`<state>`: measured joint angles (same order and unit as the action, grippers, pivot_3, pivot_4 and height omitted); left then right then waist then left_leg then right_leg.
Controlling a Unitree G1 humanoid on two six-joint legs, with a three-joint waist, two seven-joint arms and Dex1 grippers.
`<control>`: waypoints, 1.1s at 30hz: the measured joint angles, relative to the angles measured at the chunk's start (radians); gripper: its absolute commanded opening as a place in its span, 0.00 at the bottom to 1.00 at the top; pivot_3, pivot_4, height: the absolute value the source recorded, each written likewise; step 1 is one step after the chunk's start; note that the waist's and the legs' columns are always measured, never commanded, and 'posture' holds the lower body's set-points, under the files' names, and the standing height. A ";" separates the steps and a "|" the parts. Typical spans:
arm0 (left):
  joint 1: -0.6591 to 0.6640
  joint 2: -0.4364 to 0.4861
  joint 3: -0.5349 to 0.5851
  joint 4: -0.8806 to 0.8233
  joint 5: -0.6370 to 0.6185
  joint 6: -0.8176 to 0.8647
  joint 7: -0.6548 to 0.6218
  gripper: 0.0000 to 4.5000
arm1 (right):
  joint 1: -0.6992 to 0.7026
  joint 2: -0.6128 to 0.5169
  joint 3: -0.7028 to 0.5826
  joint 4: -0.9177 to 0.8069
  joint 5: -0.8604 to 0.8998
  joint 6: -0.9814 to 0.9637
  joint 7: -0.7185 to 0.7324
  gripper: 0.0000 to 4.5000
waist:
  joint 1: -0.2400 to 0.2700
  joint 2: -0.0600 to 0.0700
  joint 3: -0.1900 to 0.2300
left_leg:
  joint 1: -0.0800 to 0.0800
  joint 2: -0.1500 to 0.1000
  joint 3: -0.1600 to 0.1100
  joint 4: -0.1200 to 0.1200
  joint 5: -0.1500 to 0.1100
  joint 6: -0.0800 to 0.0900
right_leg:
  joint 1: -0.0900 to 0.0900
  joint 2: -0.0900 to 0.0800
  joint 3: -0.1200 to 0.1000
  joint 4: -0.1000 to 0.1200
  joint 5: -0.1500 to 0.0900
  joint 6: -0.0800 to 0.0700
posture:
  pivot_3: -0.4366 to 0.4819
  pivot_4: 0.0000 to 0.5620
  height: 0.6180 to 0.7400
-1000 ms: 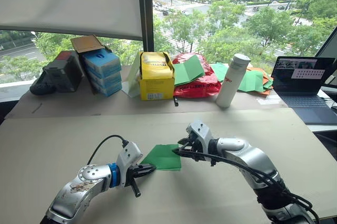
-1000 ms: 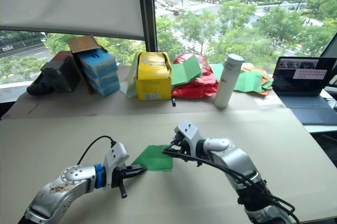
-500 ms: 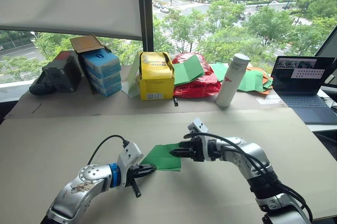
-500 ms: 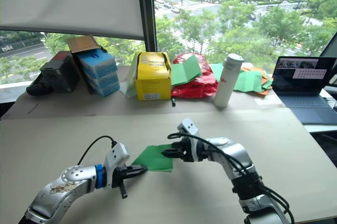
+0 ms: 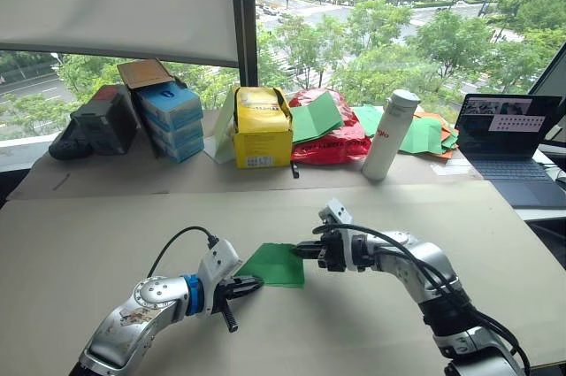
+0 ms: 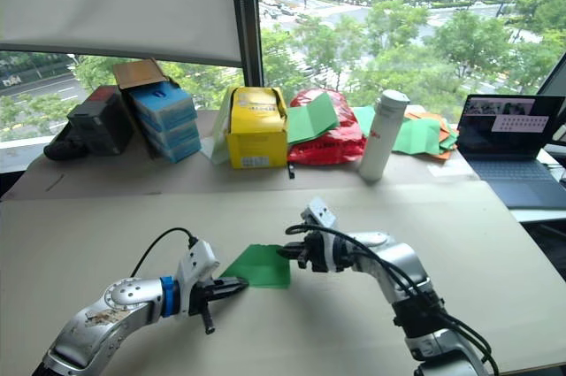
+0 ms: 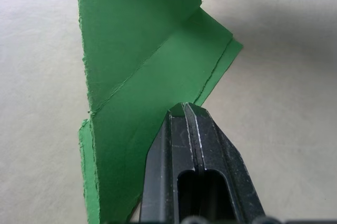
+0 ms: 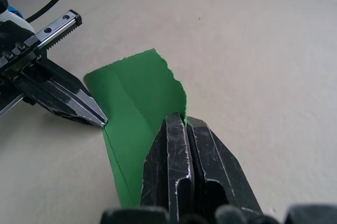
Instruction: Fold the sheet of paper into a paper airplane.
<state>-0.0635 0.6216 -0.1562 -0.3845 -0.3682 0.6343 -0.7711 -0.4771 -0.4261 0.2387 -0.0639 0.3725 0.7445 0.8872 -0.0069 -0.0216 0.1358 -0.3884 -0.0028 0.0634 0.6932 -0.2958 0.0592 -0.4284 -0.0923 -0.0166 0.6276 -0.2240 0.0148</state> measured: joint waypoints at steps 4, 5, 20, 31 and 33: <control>0.000 0.005 0.002 0.002 0.003 -0.003 -0.007 0.00 | 0.092 -0.034 0.047 -0.089 -0.097 -0.287 0.036 0.01 | -0.002 0.000 0.000 | 0.000 0.000 0.000 0.000 0.000 0.000 | 0.000 0.000 0.000 0.000 0.000 0.000 | 0.48 0.27 1.00; 0.000 0.008 0.003 0.002 0.003 -0.003 -0.009 0.00 | 0.109 -0.040 0.061 -0.098 -0.128 -0.368 0.042 0.01 | -0.003 0.000 0.000 | 0.000 0.000 0.000 0.000 0.000 0.000 | 0.000 0.000 0.000 0.000 0.000 0.000 | 0.48 0.27 1.00; -0.020 0.093 0.073 0.080 -0.007 -0.023 -0.099 0.00 | 0.129 -0.081 0.209 0.089 -0.517 -0.979 -0.016 0.01 | -0.003 0.000 0.000 | 0.002 0.000 0.000 0.001 0.003 -0.005 | 0.003 0.002 -0.001 0.000 0.000 0.000 | 0.48 0.27 1.00; -0.061 0.103 0.095 0.103 -0.032 -0.011 -0.135 0.00 | 0.137 -0.089 0.208 0.101 -0.503 -0.968 0.012 0.01 | 0.001 0.000 0.000 | 0.003 0.000 0.000 0.001 0.002 -0.003 | 0.004 0.002 -0.001 0.001 0.000 0.000 | 0.48 0.27 1.00; -0.087 0.103 0.112 0.067 -0.086 0.030 -0.146 0.00 | 0.137 -0.083 0.203 0.095 -0.496 -0.940 0.022 0.01 | 0.002 0.000 0.000 | 0.004 0.000 0.000 0.001 0.001 -0.001 | 0.005 0.002 -0.001 0.001 0.000 0.000 | 0.48 0.27 1.00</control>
<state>-0.1508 0.7245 -0.0439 -0.3172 -0.4546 0.6644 -0.9174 -0.3406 -0.5092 0.4420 0.0316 -0.1233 -0.1954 0.9093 -0.0052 -0.0221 0.1358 -0.3848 -0.0025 0.0633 0.6947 -0.2948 0.0582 -0.4237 -0.0901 -0.0179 0.6284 -0.2243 0.0148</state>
